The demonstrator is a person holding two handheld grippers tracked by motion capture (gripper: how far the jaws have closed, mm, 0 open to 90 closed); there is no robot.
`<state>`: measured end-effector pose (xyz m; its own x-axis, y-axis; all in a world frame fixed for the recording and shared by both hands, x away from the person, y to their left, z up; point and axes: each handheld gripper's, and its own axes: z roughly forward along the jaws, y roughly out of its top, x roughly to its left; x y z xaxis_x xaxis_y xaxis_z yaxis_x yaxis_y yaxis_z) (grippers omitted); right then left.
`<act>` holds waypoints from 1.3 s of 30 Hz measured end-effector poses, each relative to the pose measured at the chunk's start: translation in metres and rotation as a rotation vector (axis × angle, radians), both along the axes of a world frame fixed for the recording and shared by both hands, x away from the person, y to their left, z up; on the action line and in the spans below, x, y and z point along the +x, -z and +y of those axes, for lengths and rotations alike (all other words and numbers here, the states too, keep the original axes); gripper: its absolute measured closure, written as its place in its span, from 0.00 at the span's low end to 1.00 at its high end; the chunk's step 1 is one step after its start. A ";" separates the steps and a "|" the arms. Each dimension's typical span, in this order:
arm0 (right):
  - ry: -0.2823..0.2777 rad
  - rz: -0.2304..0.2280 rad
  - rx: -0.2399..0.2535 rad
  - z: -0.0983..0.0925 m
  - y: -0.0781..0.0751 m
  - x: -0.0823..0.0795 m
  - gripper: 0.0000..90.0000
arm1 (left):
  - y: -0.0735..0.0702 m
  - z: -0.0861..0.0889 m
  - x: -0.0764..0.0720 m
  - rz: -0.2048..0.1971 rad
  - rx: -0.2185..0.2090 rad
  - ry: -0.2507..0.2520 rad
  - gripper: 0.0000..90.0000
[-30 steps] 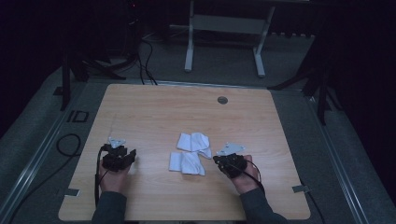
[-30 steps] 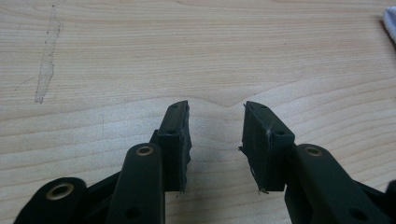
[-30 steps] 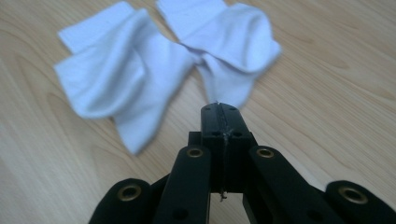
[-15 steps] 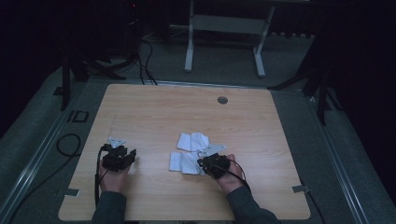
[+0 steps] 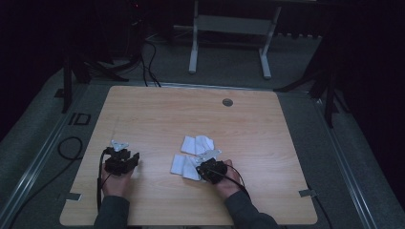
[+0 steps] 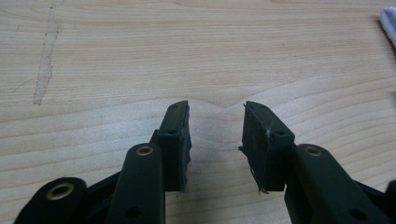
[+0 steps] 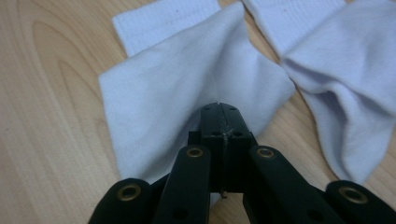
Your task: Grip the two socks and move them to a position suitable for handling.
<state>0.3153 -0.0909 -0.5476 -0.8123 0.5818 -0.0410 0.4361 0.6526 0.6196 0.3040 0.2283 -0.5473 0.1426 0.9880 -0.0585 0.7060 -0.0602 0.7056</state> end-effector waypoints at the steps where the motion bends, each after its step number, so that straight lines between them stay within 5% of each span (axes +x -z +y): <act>1: -0.006 0.000 -0.001 0.001 0.000 -0.001 1.00 | 0.000 -0.001 0.000 0.001 0.001 0.000 0.68; 9: -0.058 -0.008 0.006 0.008 0.001 -0.010 1.00 | 0.000 -0.001 0.000 0.001 0.002 0.001 0.68; 20: -0.061 -0.006 0.005 0.011 0.001 -0.015 0.99 | 0.000 -0.003 -0.001 0.000 0.000 0.007 0.68; 24: -0.056 -0.017 0.002 0.011 -0.001 -0.014 0.88 | -0.002 -0.005 -0.002 -0.001 0.002 0.019 0.68; 34: -0.060 -0.040 0.034 0.014 -0.019 -0.015 0.83 | -0.008 -0.015 -0.006 -0.017 -0.020 0.066 0.68; 39: -0.065 -0.046 0.035 0.015 -0.021 -0.017 0.82 | -0.012 -0.031 -0.010 -0.026 -0.029 0.127 0.68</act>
<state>0.2987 -0.0758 -0.5262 -0.8459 0.5301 -0.0594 0.3645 0.6557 0.6612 0.2942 0.1977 -0.5350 0.2684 0.9598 -0.0817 0.6756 -0.1270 0.7263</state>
